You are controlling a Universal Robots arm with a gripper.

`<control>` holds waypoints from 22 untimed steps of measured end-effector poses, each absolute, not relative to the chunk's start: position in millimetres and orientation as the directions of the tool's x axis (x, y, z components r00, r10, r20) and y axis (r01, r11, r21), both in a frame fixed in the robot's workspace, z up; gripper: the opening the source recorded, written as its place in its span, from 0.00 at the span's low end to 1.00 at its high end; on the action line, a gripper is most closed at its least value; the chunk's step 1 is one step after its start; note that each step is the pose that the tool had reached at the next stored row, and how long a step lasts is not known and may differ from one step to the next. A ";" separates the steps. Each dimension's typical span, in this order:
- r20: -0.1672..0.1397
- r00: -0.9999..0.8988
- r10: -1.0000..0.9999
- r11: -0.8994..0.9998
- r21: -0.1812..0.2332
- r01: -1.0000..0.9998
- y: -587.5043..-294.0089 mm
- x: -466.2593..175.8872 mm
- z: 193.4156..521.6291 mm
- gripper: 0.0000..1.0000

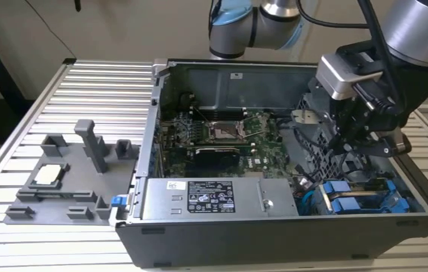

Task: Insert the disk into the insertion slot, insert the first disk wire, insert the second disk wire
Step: 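Insert the second disk wire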

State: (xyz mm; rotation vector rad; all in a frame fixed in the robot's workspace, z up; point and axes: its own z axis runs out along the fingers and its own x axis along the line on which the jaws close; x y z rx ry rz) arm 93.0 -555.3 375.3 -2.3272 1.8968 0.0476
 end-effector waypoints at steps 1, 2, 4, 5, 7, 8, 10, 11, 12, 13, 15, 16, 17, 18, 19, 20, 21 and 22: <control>-0.098 0.205 -0.974 -0.197 -0.084 -0.977 -555.7 93.5 375.4 0.16; -0.084 0.205 -0.975 -0.199 -0.081 -0.977 -556.1 94.0 375.4 0.16; -0.053 0.205 -0.977 -0.201 -0.073 -0.977 -556.7 95.8 375.3 0.16; -0.038 0.205 -0.978 -0.202 -0.068 -0.977 -557.0 96.8 375.3 0.16; -0.005 0.205 -0.979 -0.204 -0.059 -0.977 -557.3 98.9 375.3 0.16; 0.007 0.205 -0.979 -0.205 -0.056 -0.977 -557.4 99.2 375.3 0.16; 0.012 0.192 -0.981 -0.192 -0.055 -0.980 -557.5 99.2 374.6 0.16; 0.012 0.177 -0.984 -0.178 -0.055 -0.983 -557.4 99.2 374.0 0.16; 0.012 0.164 -0.986 -0.164 -0.055 -0.985 -557.4 99.2 373.4 0.16; 0.012 0.151 -0.988 -0.151 -0.055 -0.987 -557.4 99.3 372.8 0.16; 0.011 0.129 -0.992 -0.129 -0.055 -0.990 -557.4 99.3 371.7 0.16; 0.010 0.122 -0.993 -0.122 -0.055 -0.991 -557.5 99.3 371.2 0.16; 0.008 0.116 -0.993 -0.116 -0.055 -0.992 -557.7 99.2 370.7 0.16; 0.005 0.111 -0.994 -0.111 -0.056 -0.992 -557.7 99.3 370.1 0.16; 0.000 0.105 -0.994 -0.105 -0.056 -0.993 -557.7 99.3 369.7 0.16; -0.004 0.100 -0.995 -0.100 -0.057 -0.993 -557.8 99.2 369.3 0.16; -0.007 0.098 -0.995 -0.097 -0.057 -0.994 -557.9 99.5 369.2 0.16; -0.010 0.097 -0.995 -0.096 -0.057 -0.994 -558.4 100.1 369.1 0.16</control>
